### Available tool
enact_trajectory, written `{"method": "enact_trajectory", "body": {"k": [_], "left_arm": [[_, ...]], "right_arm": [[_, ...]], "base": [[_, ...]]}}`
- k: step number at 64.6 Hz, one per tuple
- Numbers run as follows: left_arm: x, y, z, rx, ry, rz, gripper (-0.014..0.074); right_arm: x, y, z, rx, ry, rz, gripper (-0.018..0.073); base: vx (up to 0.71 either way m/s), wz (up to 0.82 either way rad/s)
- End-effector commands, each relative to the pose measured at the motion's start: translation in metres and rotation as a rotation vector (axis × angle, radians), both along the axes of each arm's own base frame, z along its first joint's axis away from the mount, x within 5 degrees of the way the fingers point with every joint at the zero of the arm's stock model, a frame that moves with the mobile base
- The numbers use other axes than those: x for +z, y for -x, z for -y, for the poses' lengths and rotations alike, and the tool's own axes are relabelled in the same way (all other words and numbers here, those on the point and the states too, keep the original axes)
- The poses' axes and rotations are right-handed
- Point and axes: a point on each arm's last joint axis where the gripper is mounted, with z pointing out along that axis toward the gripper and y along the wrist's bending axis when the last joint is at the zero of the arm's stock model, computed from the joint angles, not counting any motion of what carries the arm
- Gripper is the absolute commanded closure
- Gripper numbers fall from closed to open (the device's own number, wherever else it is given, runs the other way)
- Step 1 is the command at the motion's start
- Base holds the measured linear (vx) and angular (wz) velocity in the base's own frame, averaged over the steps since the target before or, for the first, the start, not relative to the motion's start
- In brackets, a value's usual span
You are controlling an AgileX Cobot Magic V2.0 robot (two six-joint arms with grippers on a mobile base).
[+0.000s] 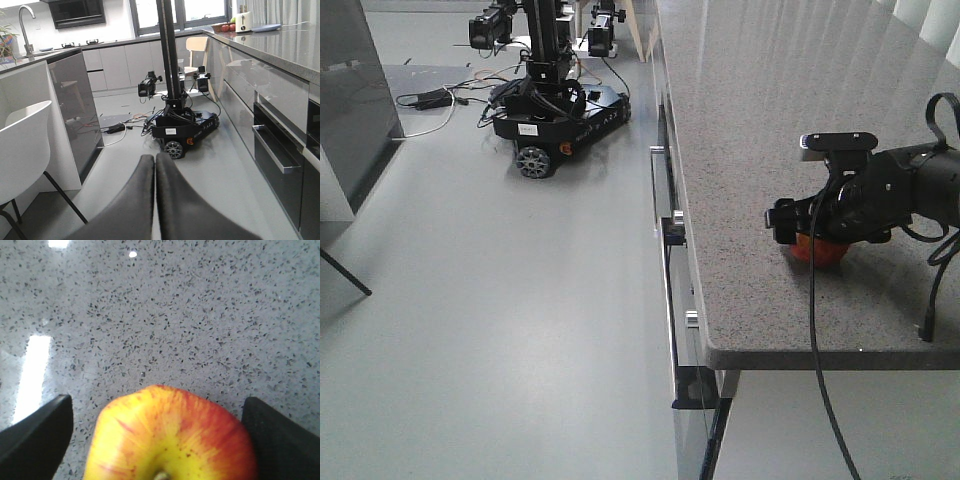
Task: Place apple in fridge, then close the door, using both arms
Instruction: 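Close the right gripper on the apple and lift it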
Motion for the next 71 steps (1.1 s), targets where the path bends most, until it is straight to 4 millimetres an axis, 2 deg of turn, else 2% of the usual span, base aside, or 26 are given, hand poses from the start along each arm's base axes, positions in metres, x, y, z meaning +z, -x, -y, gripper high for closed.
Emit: {"method": "enact_trajectory", "body": {"k": [1,7,17,31,38,45,49,56,62,71], "left_arm": [[-0.002,0.000,-0.001,0.008,0.005,0.057,0.0601],[-0.002,0.000,-0.001,0.008,0.005,0.057,0.0601],[-0.002,0.000,-0.001,0.008,0.005,0.057,0.0601],[-0.002,0.000,-0.001,0.008,0.005,0.057,0.0601],[-0.002,0.000,-0.001,0.008,0.005,0.057,0.0601],[-0.002,0.000,-0.001,0.008,0.005,0.057,0.0601],[-0.002,0.000,-0.001,0.008,0.005,0.057,0.0601],[-0.002,0.000,-0.001,0.008,0.005,0.057,0.0601],[-0.002,0.000,-0.001,0.008,0.005,0.057,0.0601],[-0.002,0.000,-0.001,0.008,0.005,0.057,0.0601]], "right_arm": [[0.031,-0.003,0.002,0.005,0.000,0.122,-0.0060],[0.030,-0.002,0.002,0.003,0.002,0.104,-0.0019],[0.028,0.000,0.003,-0.001,0.008,0.068,0.0104],[0.033,0.003,0.004,-0.003,0.010,0.061,0.0361],[0.054,0.010,0.004,0.003,0.007,0.122,0.0467],[0.092,0.023,0.004,0.003,-0.008,0.221,0.0541],[0.116,0.034,0.006,0.002,-0.014,0.282,0.0570],[0.150,0.055,0.008,0.002,-0.019,0.374,0.0568],[0.168,0.067,0.009,0.002,-0.023,0.423,0.0568],[0.179,0.076,0.010,0.002,-0.027,0.458,0.0568]], "base": [[0.00,0.00],[0.00,0.00],[0.00,0.00],[0.00,0.00],[0.00,0.00],[0.00,0.00],[0.00,0.00],[0.00,0.00],[0.00,0.00],[0.00,0.00]]}}
